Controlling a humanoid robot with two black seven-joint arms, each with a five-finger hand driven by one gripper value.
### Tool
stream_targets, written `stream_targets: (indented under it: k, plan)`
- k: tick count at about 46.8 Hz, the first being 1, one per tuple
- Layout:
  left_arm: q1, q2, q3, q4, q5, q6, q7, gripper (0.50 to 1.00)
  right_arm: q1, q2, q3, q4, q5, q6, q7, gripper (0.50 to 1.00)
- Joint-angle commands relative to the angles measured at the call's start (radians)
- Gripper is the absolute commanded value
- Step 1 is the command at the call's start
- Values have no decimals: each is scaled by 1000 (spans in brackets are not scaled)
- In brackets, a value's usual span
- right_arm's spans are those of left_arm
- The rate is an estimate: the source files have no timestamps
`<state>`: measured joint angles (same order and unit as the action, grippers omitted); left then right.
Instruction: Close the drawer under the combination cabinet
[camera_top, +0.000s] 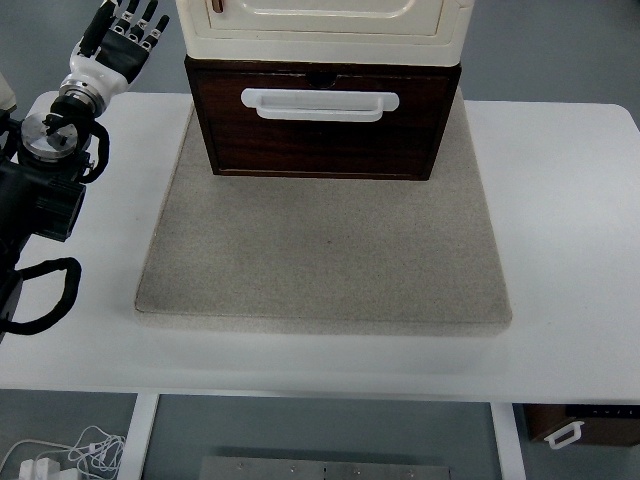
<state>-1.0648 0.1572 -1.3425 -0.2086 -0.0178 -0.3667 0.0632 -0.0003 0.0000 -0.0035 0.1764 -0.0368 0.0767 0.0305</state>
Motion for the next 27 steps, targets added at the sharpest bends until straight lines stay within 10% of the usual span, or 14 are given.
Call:
stream_targets:
  k: [1, 27]
  plan:
    - [-1, -4, 3, 0, -1, 0, -3, 1000, 0, 0, 0, 0, 0, 0, 0, 952]
    - [-1, -4, 23, -5, -2, 0, -3, 1000, 0, 0, 5, 0, 0, 0, 0, 952]
